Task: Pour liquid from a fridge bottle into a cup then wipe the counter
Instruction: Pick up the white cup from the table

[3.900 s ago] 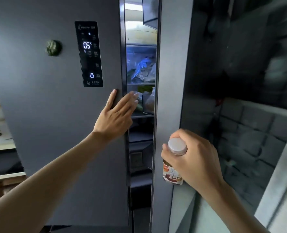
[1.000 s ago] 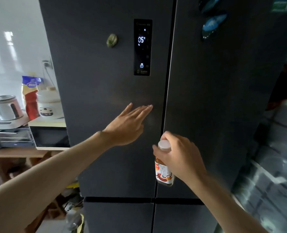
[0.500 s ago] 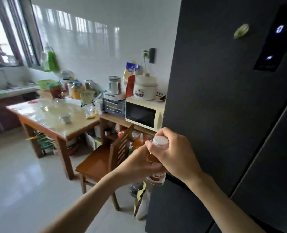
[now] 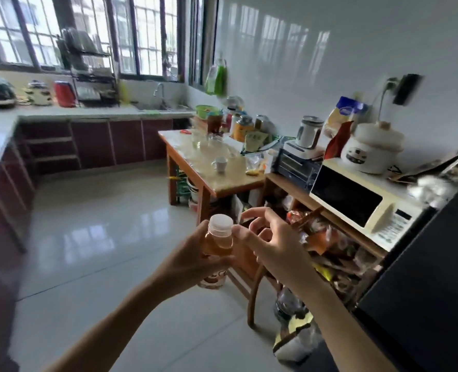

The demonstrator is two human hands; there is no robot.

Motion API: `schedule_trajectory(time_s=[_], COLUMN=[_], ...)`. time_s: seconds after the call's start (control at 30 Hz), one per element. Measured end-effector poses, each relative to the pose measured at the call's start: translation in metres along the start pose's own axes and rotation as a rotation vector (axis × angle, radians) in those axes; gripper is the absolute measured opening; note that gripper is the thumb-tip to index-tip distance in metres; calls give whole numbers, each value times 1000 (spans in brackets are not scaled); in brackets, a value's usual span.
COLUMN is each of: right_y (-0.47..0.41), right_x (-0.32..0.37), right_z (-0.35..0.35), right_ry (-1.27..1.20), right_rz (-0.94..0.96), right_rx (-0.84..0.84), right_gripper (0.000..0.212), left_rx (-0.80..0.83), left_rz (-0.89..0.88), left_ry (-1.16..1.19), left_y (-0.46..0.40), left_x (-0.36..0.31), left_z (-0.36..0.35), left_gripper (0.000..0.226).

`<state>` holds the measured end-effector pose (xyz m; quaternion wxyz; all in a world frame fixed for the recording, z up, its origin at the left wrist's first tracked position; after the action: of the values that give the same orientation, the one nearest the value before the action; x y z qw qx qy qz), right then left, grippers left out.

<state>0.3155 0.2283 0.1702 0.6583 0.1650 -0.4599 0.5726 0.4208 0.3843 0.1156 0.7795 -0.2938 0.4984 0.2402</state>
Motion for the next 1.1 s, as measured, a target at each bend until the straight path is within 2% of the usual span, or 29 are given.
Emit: schedule_trajectory(time_s=[0.13, 0.23, 0.4, 0.47, 0.53, 0.6, 0.67, 0.83, 1.1], right_y=[-50, -99, -179, -216, -254, -286, -309, -365, -483], right_x=[-44, -87, -145, -165, -187, -206, -221, -252, -316], right_z=[-14, -23, -26, -22, -21, -24, -33, -66, -141], right_ry=[-217, -393, -454, -384, -146, 220, 435, 568, 598], right_rz=[-148, -269, -356, -331, -212, -80, 11, 81, 11], right_rx=[88, 144, 195, 220, 247, 285, 329, 417, 415], right_gripper=[23, 22, 23, 23, 27, 44, 61, 77, 72], left_rx=[-116, -206, -310, -353, -397, -421, -437, -462, -456], left_rz=[95, 151, 184, 201, 213, 238, 253, 298, 318], left_ry=[54, 63, 98, 78, 51, 10, -51, -92, -112], left_y=[-20, -56, -135, -167, -196, -221, -241, -285, -378], left_x=[35, 60, 85, 92, 100, 110, 123, 162, 256], left_z=[19, 25, 32, 36, 40, 45, 50, 70, 128], left_gripper=[44, 44, 42, 42, 41, 43, 44, 46, 58])
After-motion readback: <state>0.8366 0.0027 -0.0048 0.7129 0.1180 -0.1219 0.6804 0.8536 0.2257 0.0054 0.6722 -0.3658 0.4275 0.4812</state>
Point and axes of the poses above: each hand's wrist, its own y-axis away from the middle knuckle, its own z-axis out of the back of the hand, x = y × z, the point moved 1 cm from there along -y, towards the middle knuckle, and after that the axes turned 2 degrees about z, right-handed, at the moved point
